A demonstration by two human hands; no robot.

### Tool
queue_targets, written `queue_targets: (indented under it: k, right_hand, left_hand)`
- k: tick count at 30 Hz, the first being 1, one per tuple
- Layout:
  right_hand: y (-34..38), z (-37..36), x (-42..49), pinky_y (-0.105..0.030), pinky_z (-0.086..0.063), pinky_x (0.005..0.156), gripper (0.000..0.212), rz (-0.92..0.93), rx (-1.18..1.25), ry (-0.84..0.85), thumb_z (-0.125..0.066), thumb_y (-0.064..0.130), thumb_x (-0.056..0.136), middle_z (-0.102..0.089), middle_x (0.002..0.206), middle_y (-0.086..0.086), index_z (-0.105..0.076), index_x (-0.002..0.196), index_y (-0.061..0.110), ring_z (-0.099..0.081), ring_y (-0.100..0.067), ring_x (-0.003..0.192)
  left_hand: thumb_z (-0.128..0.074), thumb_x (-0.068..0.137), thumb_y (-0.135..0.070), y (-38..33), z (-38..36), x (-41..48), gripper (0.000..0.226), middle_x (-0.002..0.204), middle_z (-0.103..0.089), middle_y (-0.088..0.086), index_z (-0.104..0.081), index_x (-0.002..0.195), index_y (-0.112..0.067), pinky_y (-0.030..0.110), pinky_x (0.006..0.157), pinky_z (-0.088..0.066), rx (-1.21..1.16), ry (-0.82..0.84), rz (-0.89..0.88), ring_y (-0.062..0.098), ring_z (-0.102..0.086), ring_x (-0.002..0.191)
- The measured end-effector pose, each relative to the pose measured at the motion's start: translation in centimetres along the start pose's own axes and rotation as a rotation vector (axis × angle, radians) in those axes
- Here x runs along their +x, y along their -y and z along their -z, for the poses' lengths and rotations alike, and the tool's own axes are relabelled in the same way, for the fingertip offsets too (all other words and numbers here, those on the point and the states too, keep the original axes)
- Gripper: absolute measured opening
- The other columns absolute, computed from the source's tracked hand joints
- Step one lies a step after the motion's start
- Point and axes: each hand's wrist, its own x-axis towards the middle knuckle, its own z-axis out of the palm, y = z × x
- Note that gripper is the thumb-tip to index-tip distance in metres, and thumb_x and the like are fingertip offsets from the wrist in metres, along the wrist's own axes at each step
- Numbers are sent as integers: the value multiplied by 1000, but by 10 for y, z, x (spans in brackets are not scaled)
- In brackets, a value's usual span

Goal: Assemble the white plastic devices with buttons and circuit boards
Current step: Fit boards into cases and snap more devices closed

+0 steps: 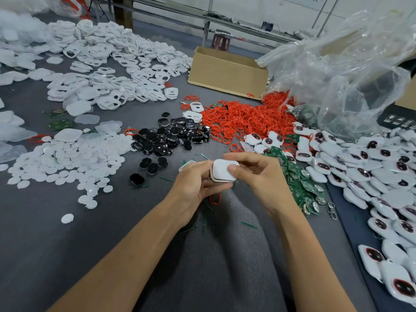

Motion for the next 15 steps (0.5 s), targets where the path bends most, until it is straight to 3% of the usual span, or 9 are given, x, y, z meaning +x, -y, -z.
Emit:
queue_targets:
  k: [4,6,9,15]
  right_hand:
    - [0,0,1,-31,-38,72,26,23,-104,14,-64,-4,84,-63,92,-35,-71,92,20,-48,-20,75]
    - [-1,-1,1,-29,-40,70,27,10,-39,-12,-61,-6,85,-68,86,-27,-72,90,19,-51,-19,73]
    - [-1,6,3,-14,-39,56,23,-37,144,-110,-57,-6,87,-70,75,-2,-72,90,12,-51,-5,62]
    - [-4,11,4,-17,-36,54,23,-79,197,-113,-55,-1,89,-69,77,-4,-73,88,13,-50,-10,65]
  left_hand:
    - [-40,99,-6,0,1,0,29,100,-72,17,-67,100,3,32,74,-61,-2,20,9,24,-70,85]
    - [-39,99,-6,0,1,1,30,100,-72,18,-65,105,5,32,73,-61,-11,18,15,25,-70,85]
    - [-41,99,-6,0,2,1,28,98,-72,19,-66,105,6,28,70,-60,4,39,16,26,-71,85]
    - [-55,89,10,4,4,1,21,102,-72,17,-63,107,5,23,74,-58,89,71,-18,25,-71,91]
